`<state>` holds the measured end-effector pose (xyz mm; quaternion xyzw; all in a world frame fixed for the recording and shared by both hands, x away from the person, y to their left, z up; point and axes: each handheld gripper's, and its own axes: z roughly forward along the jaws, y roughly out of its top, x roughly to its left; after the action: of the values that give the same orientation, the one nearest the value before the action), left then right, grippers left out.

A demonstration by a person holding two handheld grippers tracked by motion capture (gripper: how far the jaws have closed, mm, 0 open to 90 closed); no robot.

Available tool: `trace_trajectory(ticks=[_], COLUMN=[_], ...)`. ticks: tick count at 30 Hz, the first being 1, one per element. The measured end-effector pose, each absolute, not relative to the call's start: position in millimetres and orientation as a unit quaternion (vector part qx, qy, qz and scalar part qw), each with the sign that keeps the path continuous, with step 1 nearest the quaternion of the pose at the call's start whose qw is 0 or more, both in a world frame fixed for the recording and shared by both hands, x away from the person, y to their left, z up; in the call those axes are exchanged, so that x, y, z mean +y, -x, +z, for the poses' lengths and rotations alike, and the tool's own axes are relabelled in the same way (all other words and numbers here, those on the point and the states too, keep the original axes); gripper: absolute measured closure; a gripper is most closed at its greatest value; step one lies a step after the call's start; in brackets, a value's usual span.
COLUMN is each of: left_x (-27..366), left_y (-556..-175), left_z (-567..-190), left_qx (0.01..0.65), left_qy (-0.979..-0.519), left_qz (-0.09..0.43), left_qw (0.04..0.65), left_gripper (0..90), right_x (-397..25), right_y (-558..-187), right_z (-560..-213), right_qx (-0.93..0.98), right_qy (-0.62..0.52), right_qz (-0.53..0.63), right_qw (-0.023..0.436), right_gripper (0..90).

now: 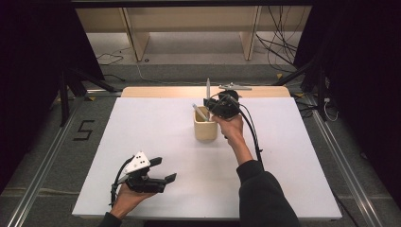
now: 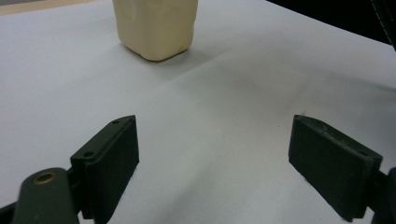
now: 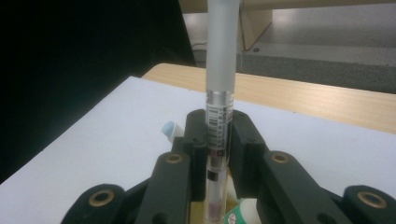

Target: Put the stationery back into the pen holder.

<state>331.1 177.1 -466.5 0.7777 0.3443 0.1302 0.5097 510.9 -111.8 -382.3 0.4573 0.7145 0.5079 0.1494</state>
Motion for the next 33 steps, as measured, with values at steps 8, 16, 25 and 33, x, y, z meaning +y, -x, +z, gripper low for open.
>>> trace_trajectory(ticks=[8, 16, 25, 33], left_x=[176.2, 176.5, 176.4, 176.7], left_y=[-331.0, -331.0, -331.1, -331.1], left_z=[-467.2, -467.3, -467.7, -467.5], left_qx=[0.345, 0.345, 0.345, 0.346], left_qy=[-0.777, -0.777, -0.778, -0.777], left_qz=[0.129, 0.129, 0.129, 0.130], left_qw=[0.510, 0.510, 0.509, 0.510], left_gripper=[15.9, 15.9, 15.9, 15.9], right_x=[-109.4, -105.6, -103.6, -104.0], right_y=[-512.4, -513.2, -512.6, -512.0], right_z=[-387.8, -394.1, -400.0, -399.2], right_qx=[0.719, 0.724, 0.730, 0.734], right_qy=[-0.461, -0.462, -0.462, -0.458], right_qz=[0.498, 0.491, 0.482, 0.481], right_qw=[0.149, 0.147, 0.144, 0.138], right_gripper=[78.8, 78.8, 78.7, 67.8])
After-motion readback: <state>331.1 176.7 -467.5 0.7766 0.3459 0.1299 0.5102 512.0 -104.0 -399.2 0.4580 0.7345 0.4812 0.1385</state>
